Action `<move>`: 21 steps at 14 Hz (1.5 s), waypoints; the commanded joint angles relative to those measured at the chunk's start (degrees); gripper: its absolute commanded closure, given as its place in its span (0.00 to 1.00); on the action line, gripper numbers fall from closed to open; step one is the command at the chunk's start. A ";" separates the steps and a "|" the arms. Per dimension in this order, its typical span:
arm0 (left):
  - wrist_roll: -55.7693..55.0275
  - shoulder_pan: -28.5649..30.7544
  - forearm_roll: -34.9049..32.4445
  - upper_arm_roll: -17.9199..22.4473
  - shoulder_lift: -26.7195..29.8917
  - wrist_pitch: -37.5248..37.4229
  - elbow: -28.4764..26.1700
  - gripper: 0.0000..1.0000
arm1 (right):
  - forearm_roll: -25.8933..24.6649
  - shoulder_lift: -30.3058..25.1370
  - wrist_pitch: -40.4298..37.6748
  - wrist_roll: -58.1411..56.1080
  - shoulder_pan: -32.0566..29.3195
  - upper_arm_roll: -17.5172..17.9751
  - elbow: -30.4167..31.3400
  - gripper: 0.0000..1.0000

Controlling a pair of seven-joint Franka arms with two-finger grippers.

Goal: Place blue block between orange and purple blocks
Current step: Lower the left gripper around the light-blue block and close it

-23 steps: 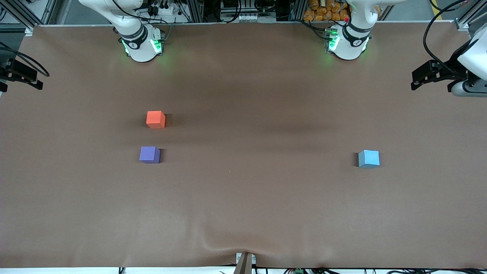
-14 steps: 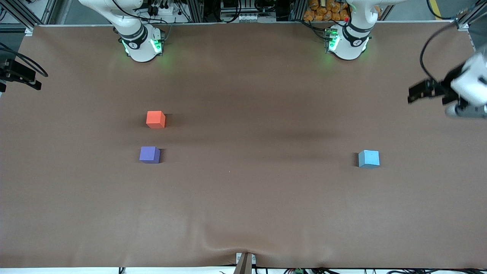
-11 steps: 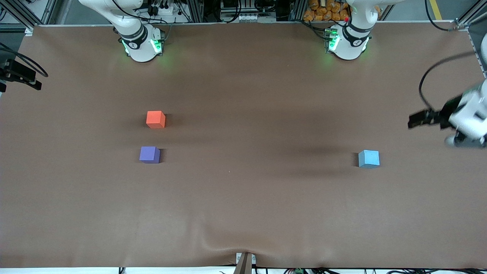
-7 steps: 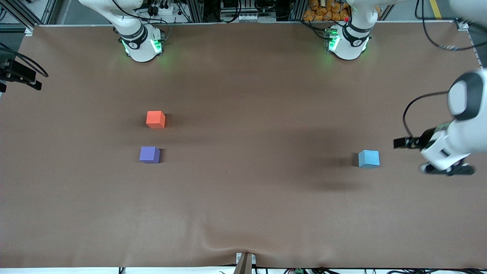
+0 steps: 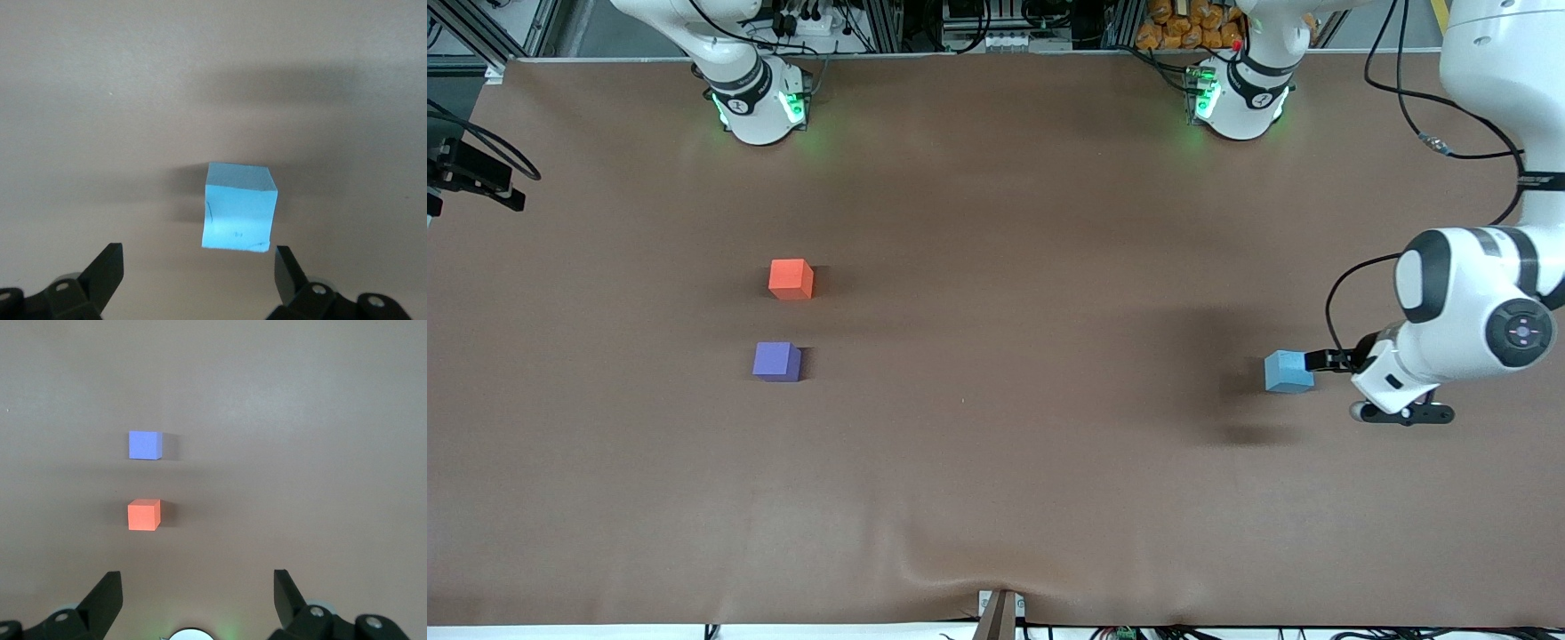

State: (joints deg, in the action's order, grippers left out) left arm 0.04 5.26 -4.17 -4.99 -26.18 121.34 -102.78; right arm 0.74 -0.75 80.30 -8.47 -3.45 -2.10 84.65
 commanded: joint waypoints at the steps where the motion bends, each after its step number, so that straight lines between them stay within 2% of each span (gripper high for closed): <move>1: -0.12 0.28 -1.01 -0.29 1.22 6.44 -5.75 0.00 | -0.56 -0.31 -0.14 0.73 0.11 0.25 -0.10 0.00; 14: -1.18 -0.16 -2.25 -0.46 -4.76 10.94 -5.59 0.00 | -0.21 -0.31 -0.32 0.73 -0.15 0.43 -0.10 0.00; 21: -1.00 0.19 -2.25 -0.81 -1.08 9.28 -5.85 0.00 | 0.05 -0.31 -0.49 0.73 -0.32 0.34 -0.10 0.00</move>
State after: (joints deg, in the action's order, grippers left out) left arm -0.03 5.16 -5.21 -5.43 -29.45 131.32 -107.90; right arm 0.77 -0.75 80.21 -8.47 -3.38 -2.08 84.65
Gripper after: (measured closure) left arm 0.000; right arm 0.000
